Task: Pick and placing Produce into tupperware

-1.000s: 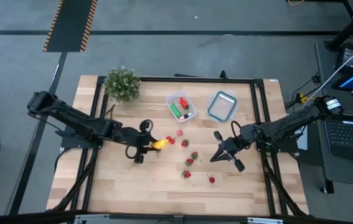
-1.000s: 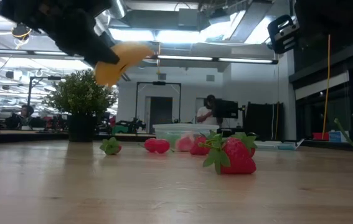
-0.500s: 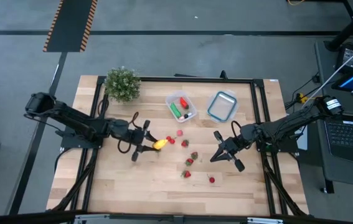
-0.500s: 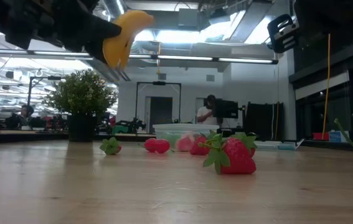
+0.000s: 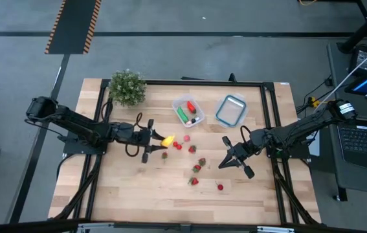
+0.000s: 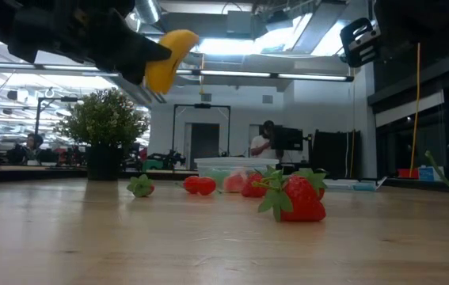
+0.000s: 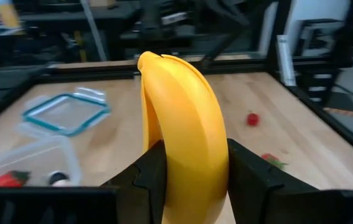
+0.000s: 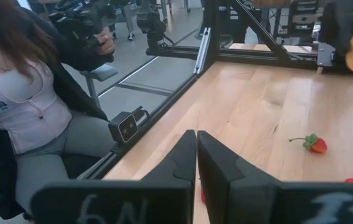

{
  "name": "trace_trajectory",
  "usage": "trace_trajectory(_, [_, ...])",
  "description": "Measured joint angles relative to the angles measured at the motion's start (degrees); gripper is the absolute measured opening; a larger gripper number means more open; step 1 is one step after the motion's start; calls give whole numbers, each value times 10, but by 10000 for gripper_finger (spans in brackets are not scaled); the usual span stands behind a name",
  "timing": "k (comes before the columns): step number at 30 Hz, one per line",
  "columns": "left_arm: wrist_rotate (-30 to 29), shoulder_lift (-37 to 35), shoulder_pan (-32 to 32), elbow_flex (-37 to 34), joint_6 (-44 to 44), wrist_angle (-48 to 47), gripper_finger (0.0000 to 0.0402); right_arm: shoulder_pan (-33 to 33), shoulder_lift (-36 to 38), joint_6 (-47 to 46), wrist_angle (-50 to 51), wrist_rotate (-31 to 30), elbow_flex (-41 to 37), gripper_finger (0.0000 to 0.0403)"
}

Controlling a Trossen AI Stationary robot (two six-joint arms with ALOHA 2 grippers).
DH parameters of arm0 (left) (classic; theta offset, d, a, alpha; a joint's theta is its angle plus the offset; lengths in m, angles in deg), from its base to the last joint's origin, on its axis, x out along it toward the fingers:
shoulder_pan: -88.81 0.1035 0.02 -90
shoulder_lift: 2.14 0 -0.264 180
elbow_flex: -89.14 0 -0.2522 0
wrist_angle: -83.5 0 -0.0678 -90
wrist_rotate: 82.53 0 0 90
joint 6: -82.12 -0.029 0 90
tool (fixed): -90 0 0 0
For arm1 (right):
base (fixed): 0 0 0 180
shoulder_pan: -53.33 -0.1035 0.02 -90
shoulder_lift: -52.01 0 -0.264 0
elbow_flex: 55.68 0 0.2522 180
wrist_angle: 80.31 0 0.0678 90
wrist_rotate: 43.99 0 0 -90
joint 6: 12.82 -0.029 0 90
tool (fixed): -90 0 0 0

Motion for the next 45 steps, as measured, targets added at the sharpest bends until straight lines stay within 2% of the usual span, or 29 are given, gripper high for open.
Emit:
trace_trajectory(3, [-25,0,2,0,0,-1,121,0,0,0,0,-3,0,17])
trace_trajectory(9, [-29,0,35,0,-3,-1,121,0,0,0,0,-44,0,17])
trace_trajectory(16, [50,38,103,8,-3,17,121,0,0,0,-4,-45,0,17])
trace_trajectory(22, [124,112,160,69,-28,5,121,0,0,2,-4,-45,0,17])
trace_trajectory(28, [192,185,208,153,-61,-65,121,0,0,1,2,-45,0,17])
trace_trajectory(37, [196,243,246,274,-125,-223,121,0,0,0,30,-45,0,17])
trace_trajectory(45, [196,250,277,327,-174,-313,121,0,0,14,36,-45,0,17])
